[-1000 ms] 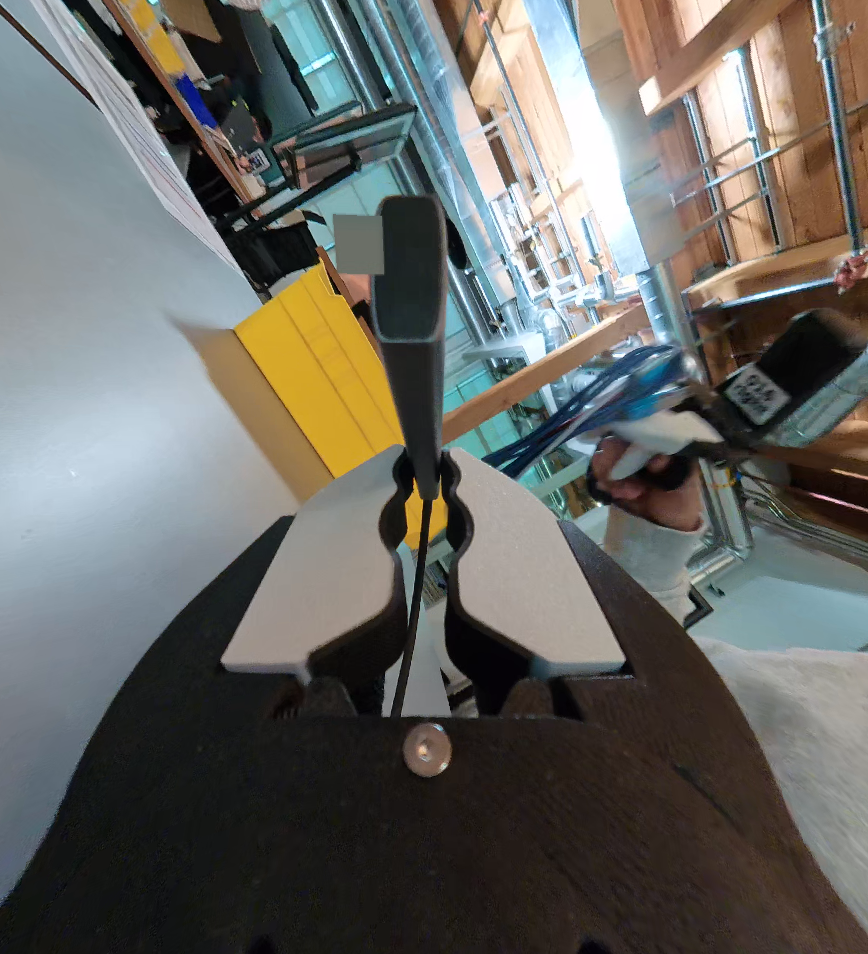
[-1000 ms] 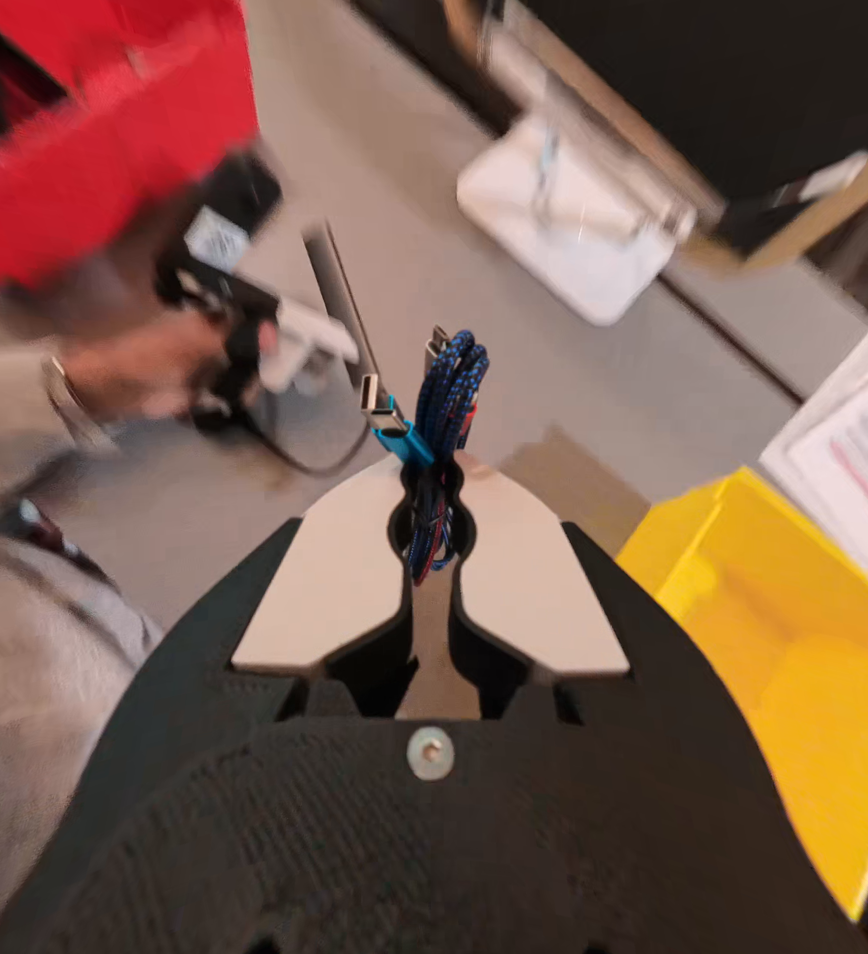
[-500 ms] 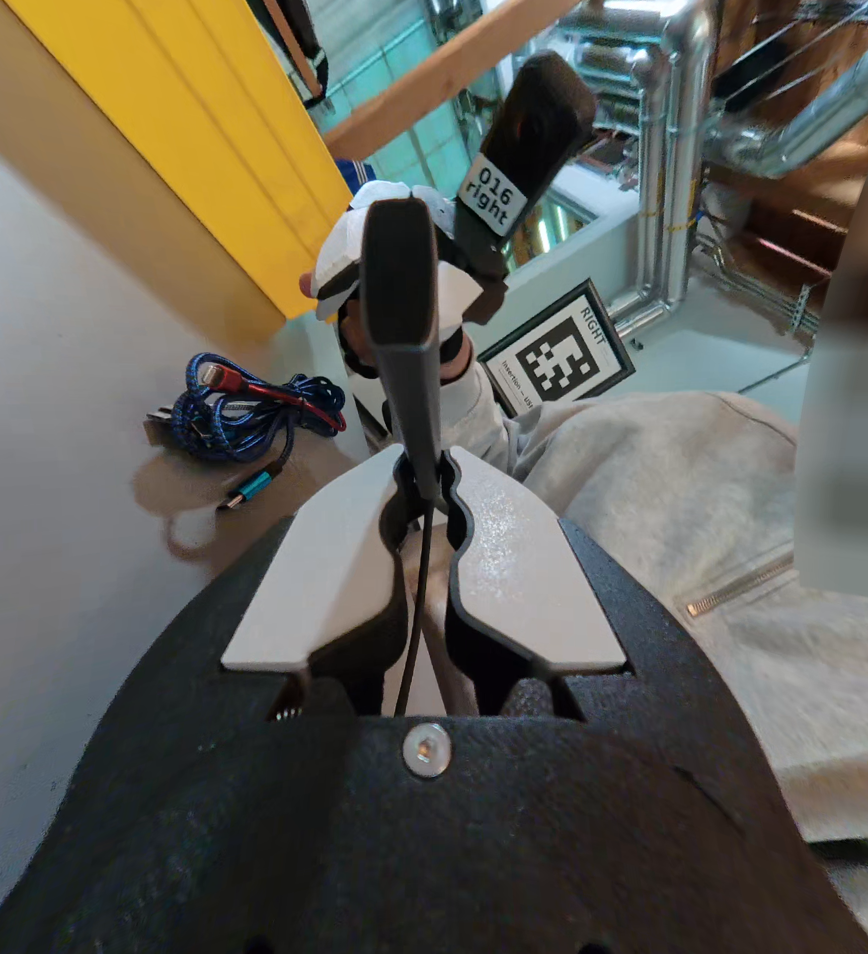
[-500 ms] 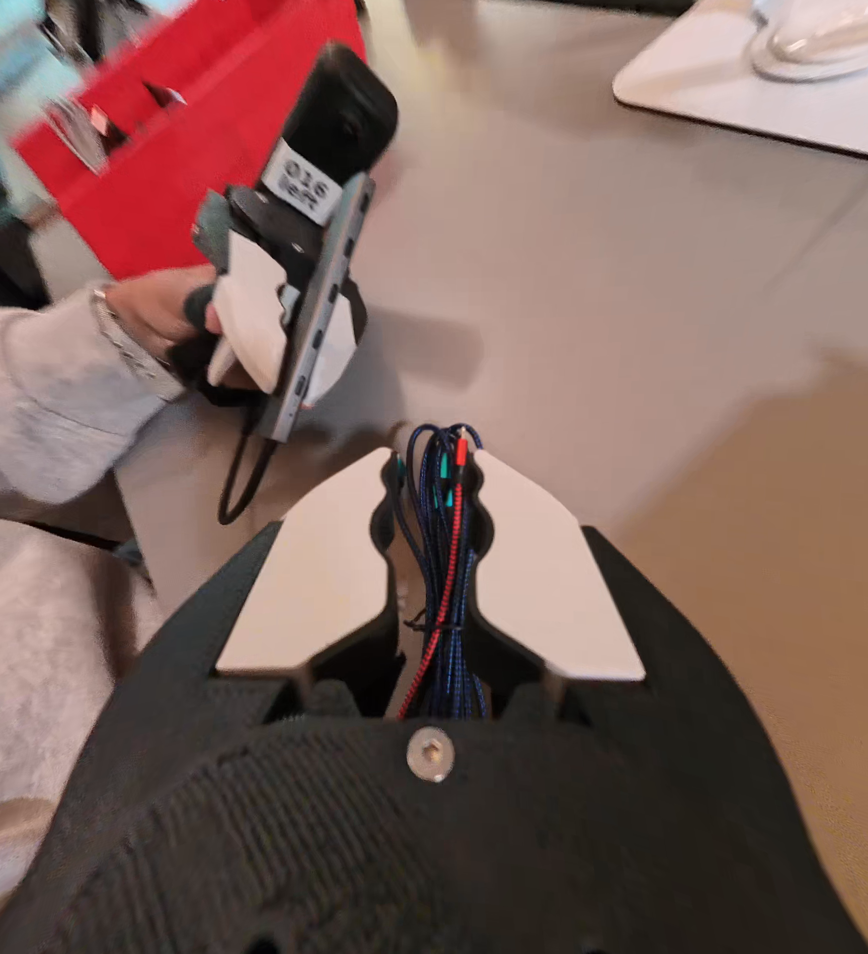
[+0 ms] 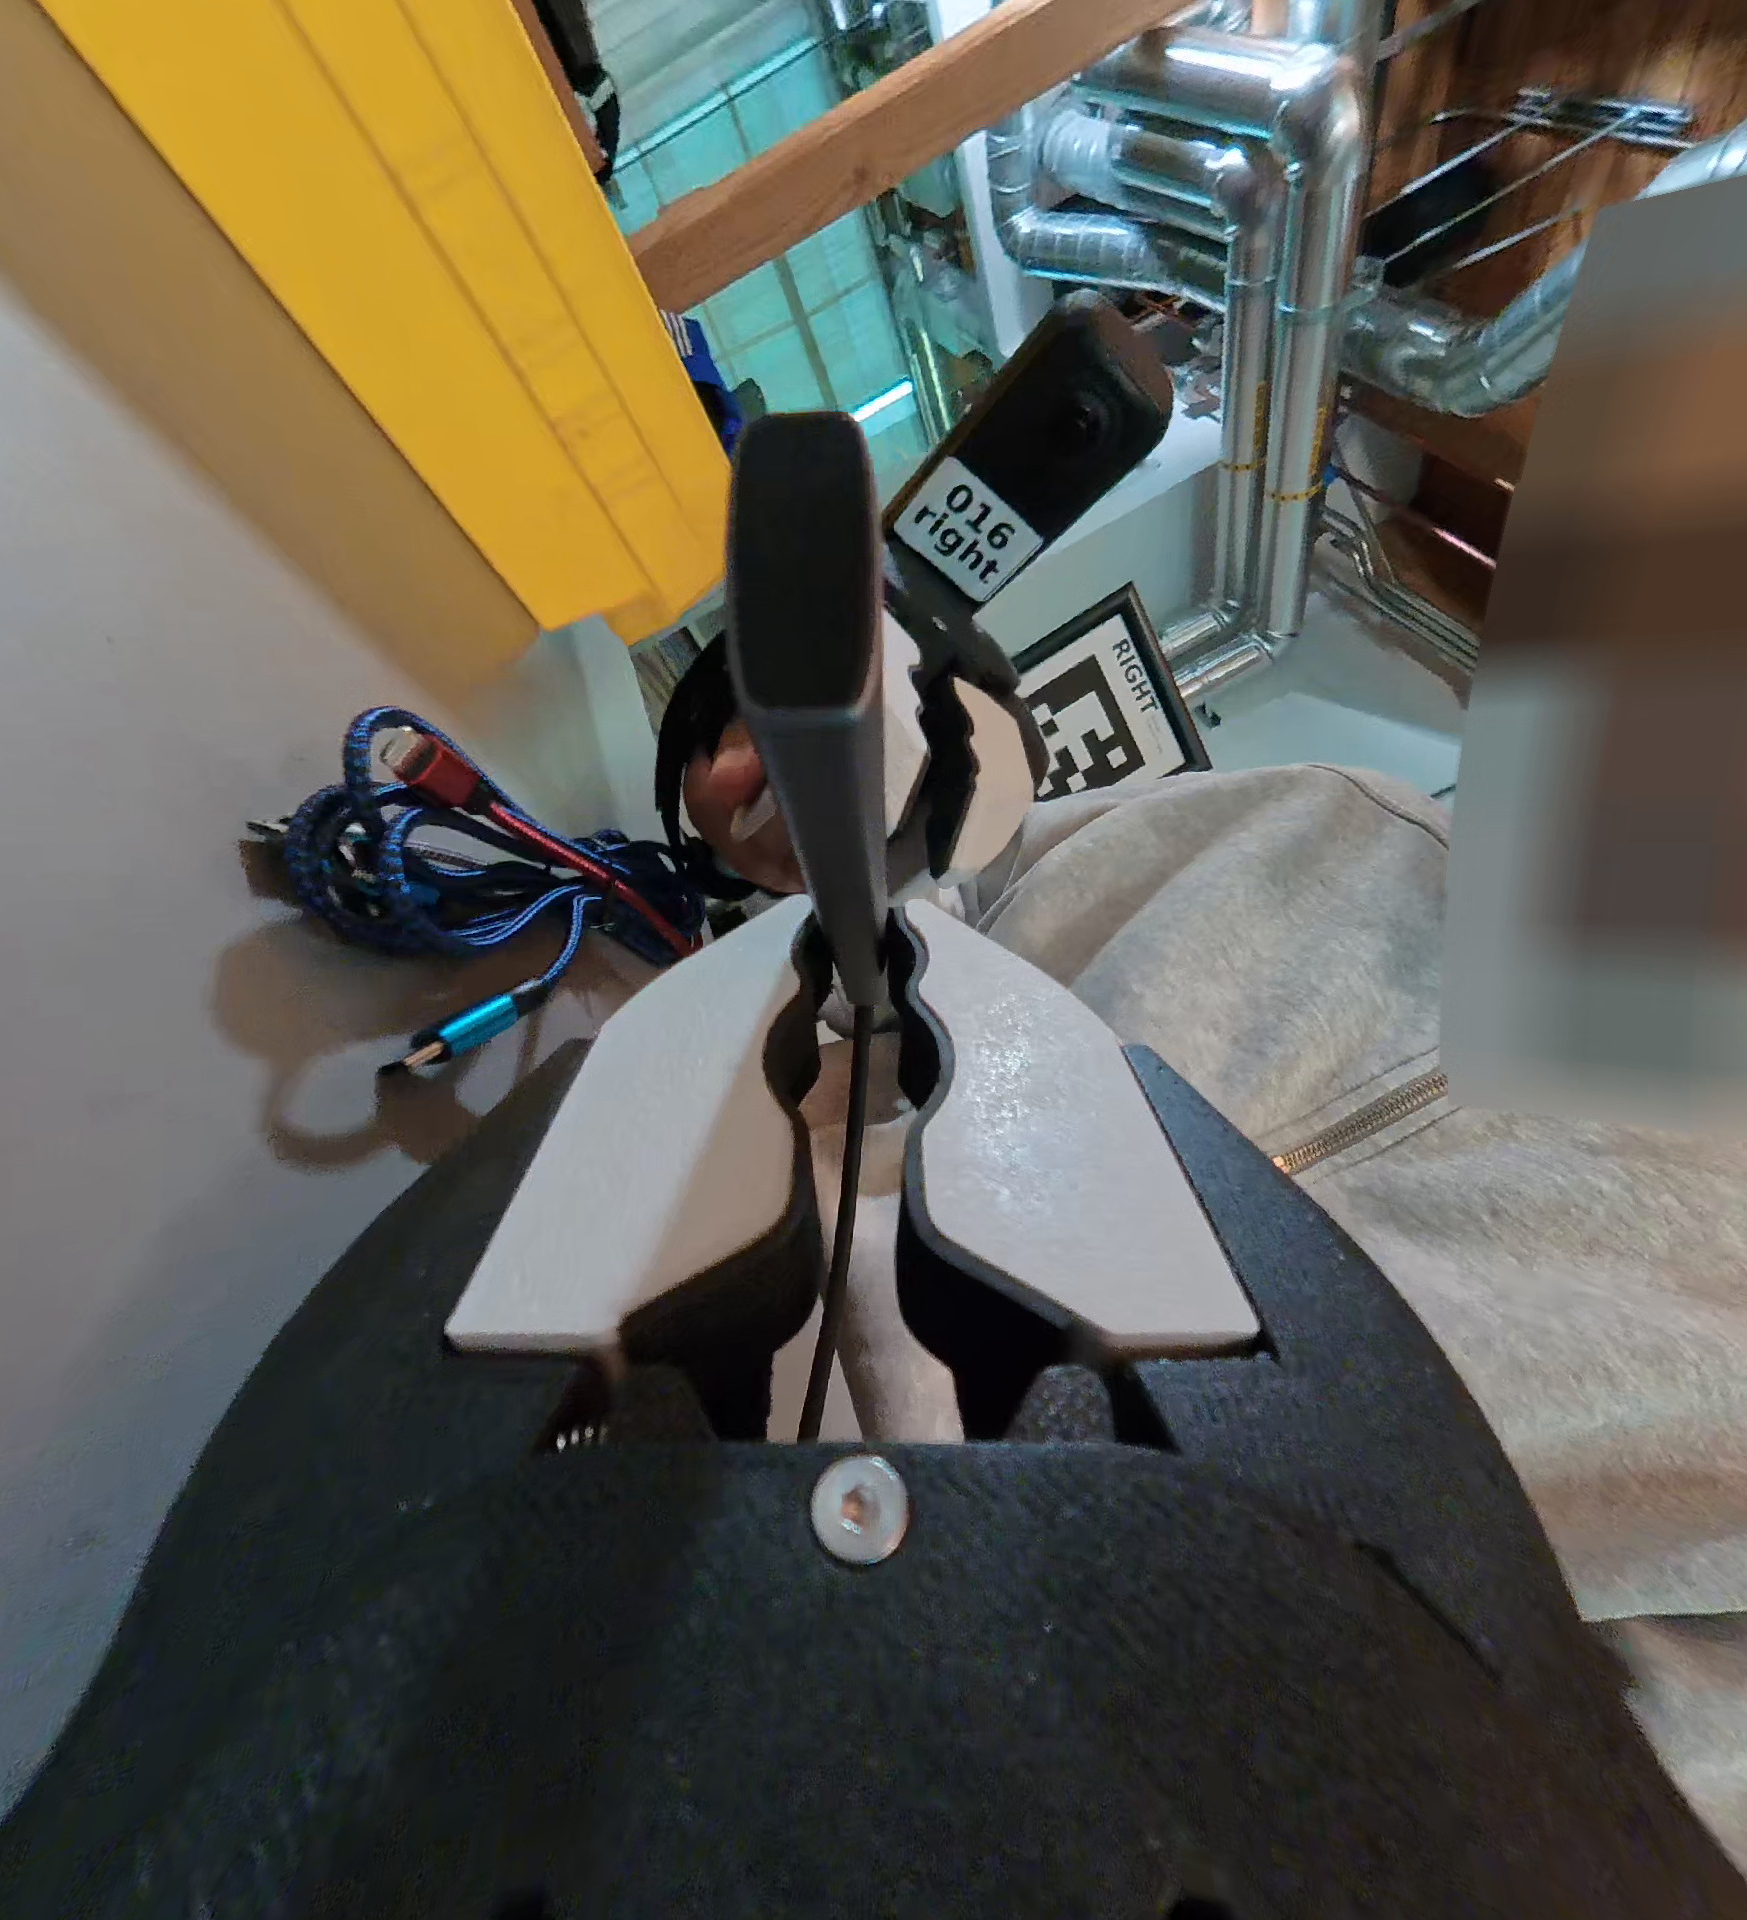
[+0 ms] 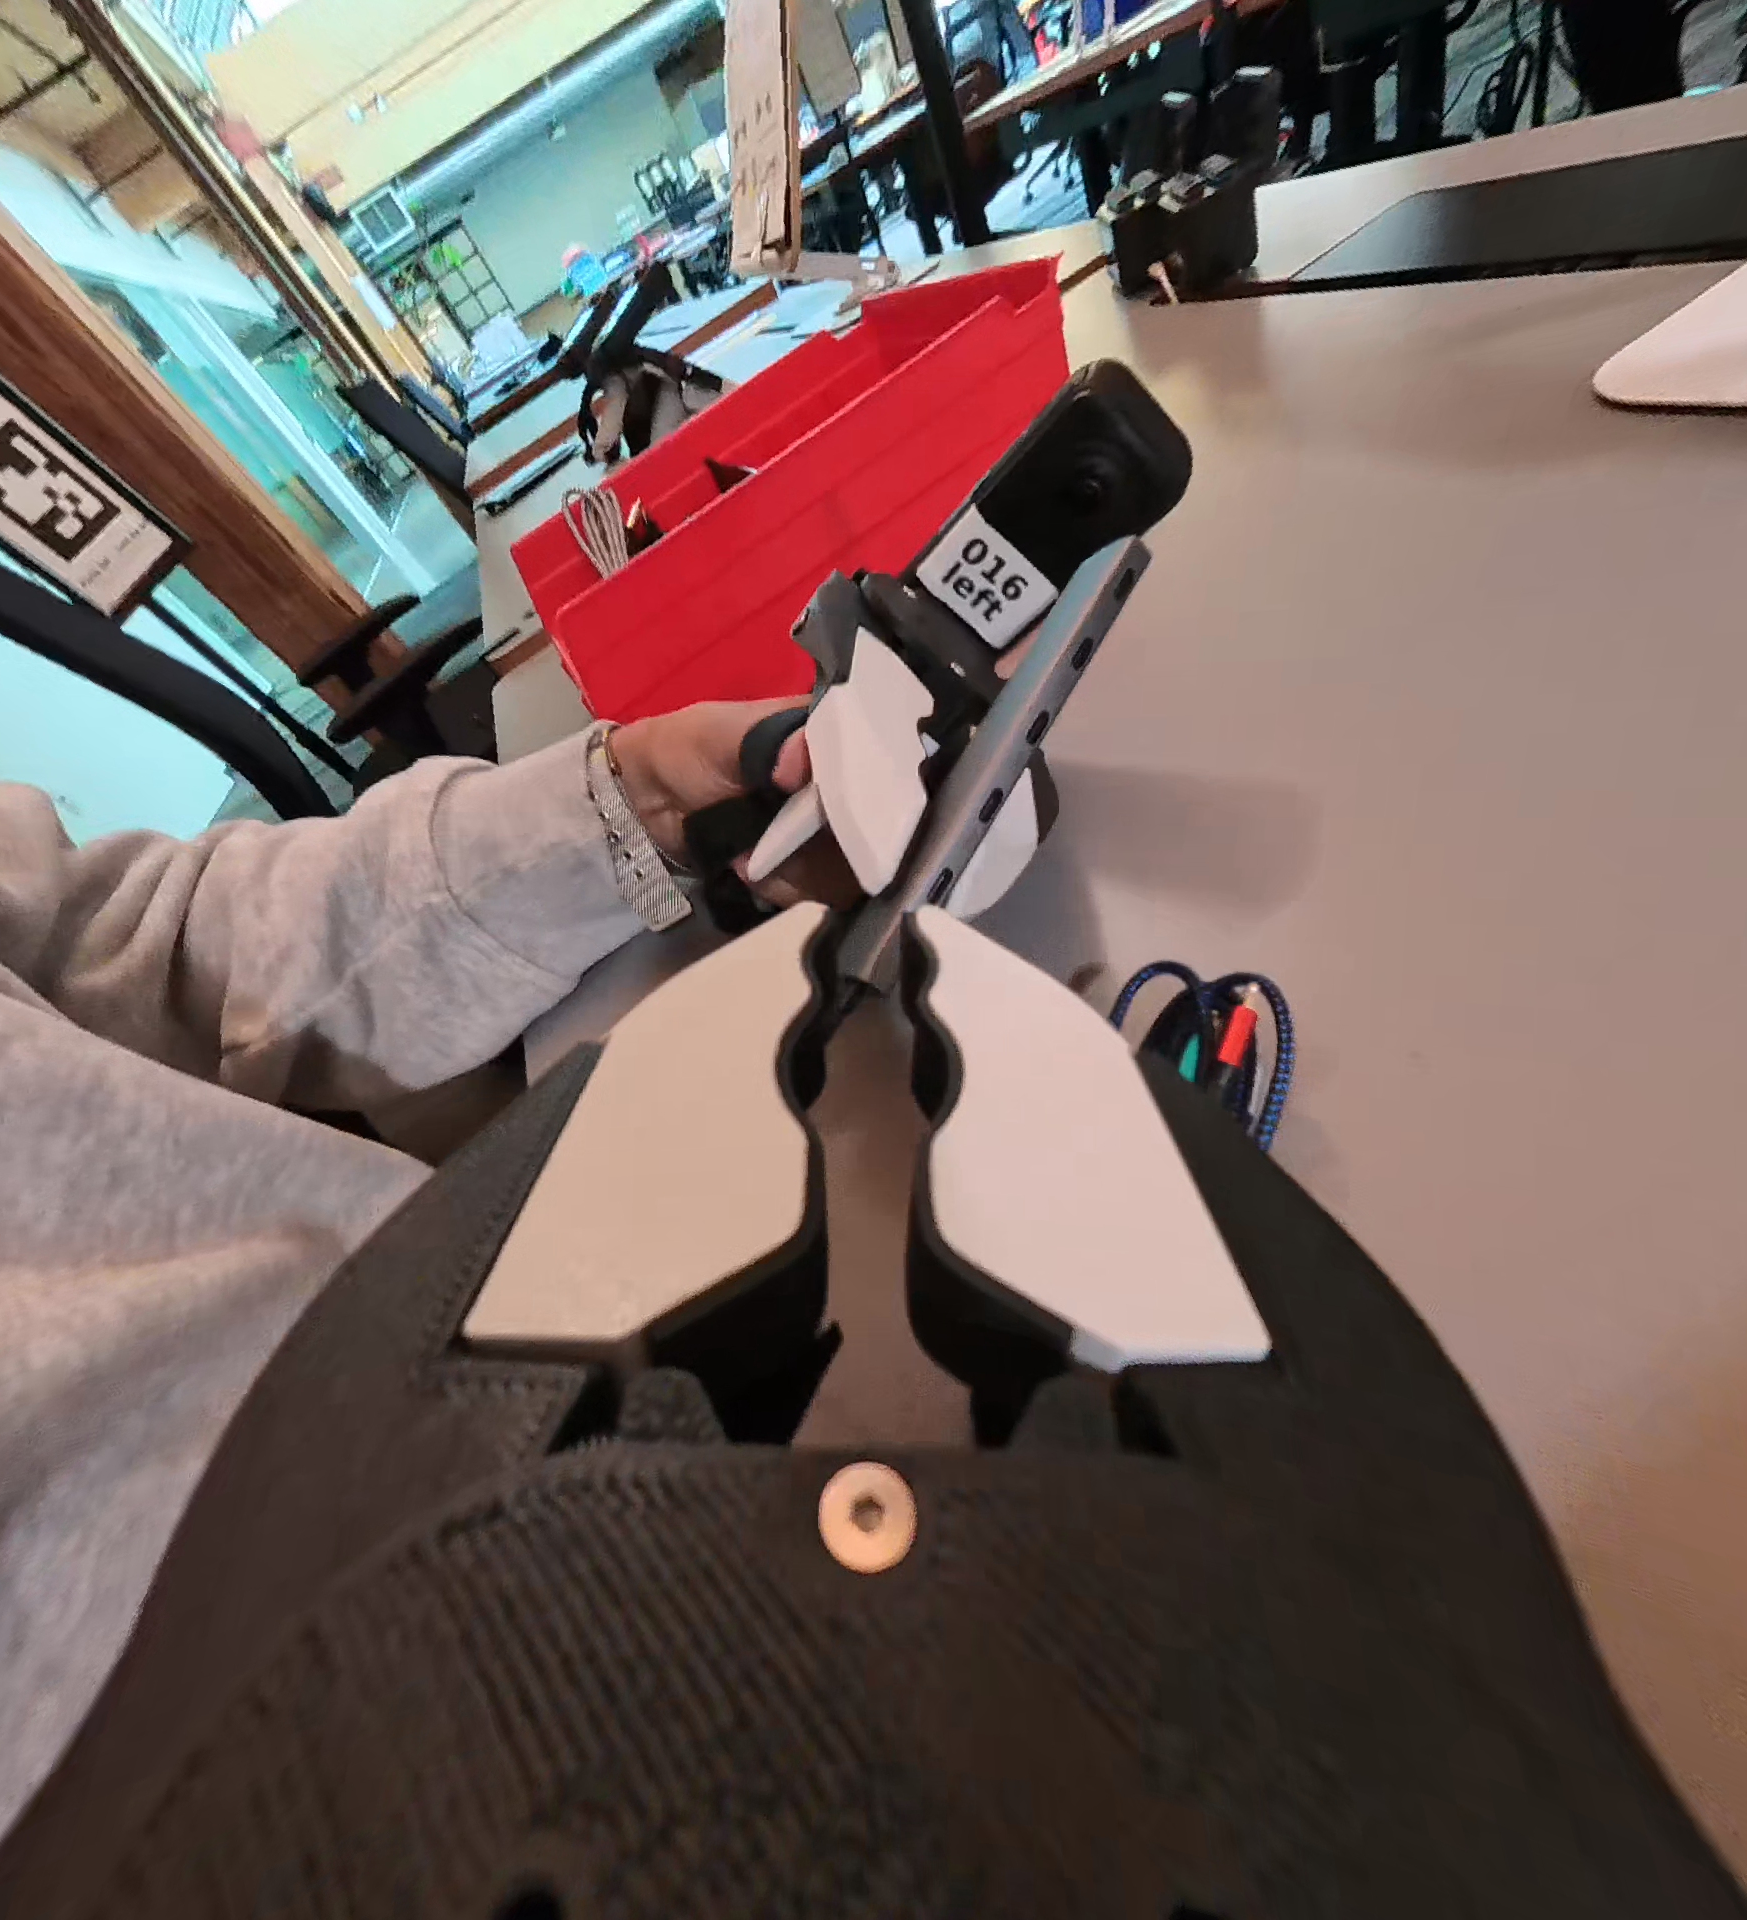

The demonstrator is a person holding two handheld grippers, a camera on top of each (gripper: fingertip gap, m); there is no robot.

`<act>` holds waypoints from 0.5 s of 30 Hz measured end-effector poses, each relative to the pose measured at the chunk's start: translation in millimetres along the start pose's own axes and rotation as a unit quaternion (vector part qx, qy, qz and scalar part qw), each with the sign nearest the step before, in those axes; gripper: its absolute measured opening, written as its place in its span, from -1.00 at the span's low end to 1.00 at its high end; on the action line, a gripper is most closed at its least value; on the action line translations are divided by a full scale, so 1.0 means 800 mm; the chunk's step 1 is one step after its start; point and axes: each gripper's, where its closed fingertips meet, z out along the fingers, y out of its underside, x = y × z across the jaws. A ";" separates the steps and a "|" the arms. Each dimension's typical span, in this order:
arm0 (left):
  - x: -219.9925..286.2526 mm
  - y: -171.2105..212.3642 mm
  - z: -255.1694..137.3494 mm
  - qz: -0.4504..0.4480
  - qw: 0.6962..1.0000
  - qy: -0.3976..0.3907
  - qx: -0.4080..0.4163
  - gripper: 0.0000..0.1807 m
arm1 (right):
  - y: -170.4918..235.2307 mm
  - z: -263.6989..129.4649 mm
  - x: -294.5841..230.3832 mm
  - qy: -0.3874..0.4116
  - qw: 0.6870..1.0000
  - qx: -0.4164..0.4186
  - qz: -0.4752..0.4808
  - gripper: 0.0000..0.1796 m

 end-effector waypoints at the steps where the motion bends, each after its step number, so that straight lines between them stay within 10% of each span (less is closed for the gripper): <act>1: 0.001 0.001 0.000 0.002 1.000 0.004 -0.004 -0.89 | 0.000 0.003 -0.002 0.001 1.000 0.000 -0.001 -0.89; 15: 0.004 -0.006 -0.004 0.019 1.000 0.006 0.020 -0.89 | -0.005 0.002 -0.003 0.043 0.997 0.008 -0.071 -0.92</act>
